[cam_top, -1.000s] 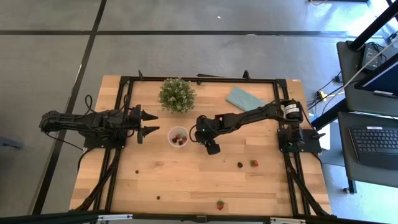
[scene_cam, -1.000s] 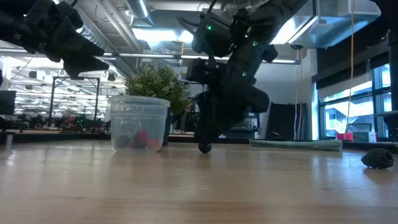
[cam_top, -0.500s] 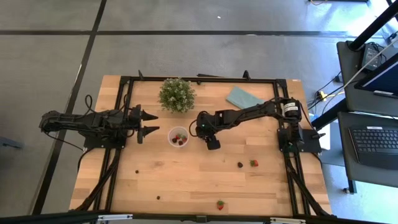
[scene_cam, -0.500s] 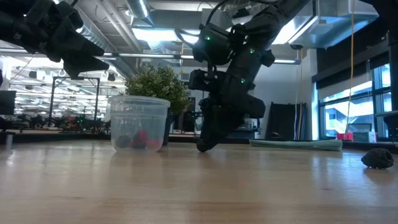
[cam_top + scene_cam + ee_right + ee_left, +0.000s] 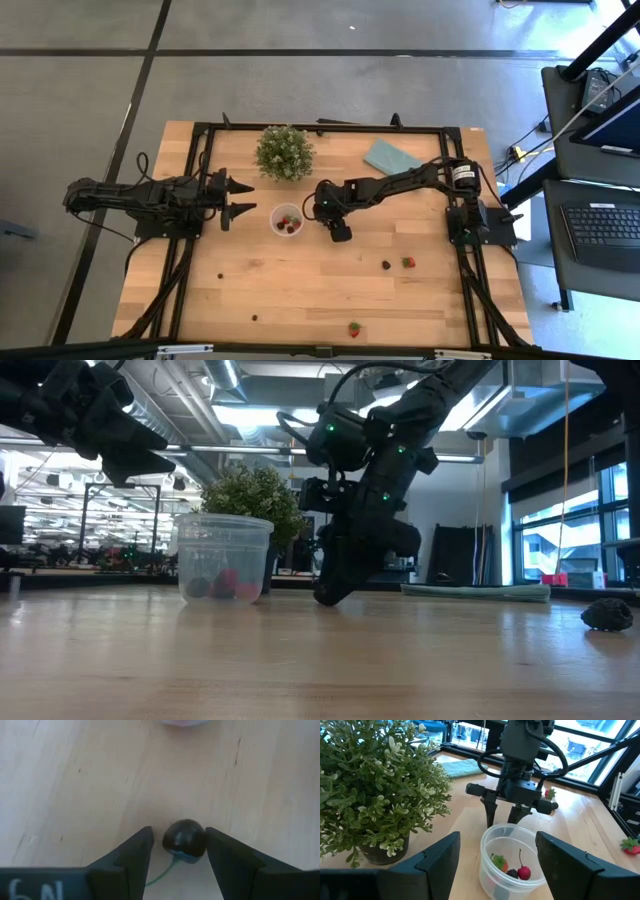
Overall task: Pick and placing Produce into tupperware
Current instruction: Put the black cherry into the transparent container
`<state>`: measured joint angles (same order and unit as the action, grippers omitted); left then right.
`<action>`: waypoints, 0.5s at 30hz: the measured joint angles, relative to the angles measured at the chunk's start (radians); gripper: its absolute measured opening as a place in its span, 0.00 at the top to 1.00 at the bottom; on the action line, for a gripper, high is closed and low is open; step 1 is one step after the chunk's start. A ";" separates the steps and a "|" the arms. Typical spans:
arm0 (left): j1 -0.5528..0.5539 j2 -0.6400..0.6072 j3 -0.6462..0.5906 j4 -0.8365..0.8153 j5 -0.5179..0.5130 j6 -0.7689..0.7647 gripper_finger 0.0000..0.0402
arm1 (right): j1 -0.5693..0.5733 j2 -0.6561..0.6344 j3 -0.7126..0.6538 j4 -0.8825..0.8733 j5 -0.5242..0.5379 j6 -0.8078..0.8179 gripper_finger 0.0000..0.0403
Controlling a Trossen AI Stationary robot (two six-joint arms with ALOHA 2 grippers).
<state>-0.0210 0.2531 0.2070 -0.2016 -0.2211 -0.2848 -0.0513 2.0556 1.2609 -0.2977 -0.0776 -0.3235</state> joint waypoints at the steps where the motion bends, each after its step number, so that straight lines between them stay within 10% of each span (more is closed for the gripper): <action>1: 0.000 0.000 0.000 0.000 0.000 0.000 0.38 | 0.000 0.003 0.000 -0.001 0.000 0.002 0.54; 15: 0.000 0.000 0.000 0.000 0.000 -0.001 0.38 | 0.002 0.007 -0.003 -0.008 0.002 0.056 0.74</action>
<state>-0.0211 0.2531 0.2070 -0.2012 -0.2209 -0.2855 -0.0498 2.0621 1.2583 -0.3054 -0.0757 -0.2675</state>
